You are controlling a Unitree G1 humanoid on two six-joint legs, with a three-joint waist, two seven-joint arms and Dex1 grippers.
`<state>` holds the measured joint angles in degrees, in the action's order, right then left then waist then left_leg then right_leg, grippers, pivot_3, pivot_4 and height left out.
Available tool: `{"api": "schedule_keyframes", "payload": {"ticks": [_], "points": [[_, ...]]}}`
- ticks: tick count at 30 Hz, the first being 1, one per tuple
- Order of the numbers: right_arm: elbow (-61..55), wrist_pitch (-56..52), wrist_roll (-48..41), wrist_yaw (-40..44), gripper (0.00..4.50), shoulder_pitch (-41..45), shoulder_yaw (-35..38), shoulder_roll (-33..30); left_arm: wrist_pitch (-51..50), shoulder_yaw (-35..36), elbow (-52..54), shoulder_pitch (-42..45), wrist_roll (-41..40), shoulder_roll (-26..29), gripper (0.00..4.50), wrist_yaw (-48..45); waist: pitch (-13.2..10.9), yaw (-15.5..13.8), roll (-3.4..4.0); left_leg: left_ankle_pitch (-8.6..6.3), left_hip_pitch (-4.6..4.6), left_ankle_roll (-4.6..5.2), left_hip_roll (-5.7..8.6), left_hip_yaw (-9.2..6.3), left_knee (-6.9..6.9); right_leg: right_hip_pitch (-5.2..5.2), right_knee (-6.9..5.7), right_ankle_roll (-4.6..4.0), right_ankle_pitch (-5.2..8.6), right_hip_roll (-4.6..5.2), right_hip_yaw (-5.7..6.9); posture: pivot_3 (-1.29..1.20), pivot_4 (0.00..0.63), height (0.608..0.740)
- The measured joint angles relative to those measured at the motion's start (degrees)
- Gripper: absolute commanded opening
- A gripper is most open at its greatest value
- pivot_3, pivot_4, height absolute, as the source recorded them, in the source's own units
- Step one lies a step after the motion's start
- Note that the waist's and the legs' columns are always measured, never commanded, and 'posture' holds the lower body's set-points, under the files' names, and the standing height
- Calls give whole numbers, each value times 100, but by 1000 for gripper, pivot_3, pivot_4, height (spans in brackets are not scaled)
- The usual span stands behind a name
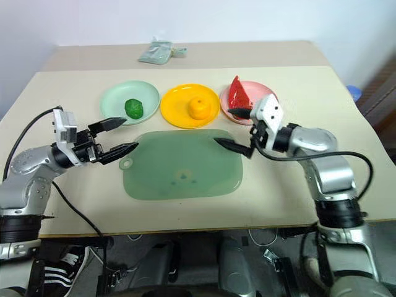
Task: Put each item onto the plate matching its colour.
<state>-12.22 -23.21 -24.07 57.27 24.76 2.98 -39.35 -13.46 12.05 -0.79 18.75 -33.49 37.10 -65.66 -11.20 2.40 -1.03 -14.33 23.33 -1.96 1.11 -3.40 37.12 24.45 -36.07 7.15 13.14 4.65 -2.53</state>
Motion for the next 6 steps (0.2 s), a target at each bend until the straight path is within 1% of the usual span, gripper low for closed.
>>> {"api": "schedule_keyframes", "payload": {"ticks": [4,6], "points": [[-636,-250,-186,-51,4431,-642,79,-184,120,-93,-400,133,29,-115,4500,-226,1,-15,1,0,2,0,2,2,1,0,2,0,0,3,-1,0,150,740],[-732,-302,-192,-144,4431,-704,147,-245,158,-201,-504,265,33,-240,4500,-294,1,-35,0,0,4,0,3,2,9,-3,2,1,-1,3,-1,0,150,740]]}}
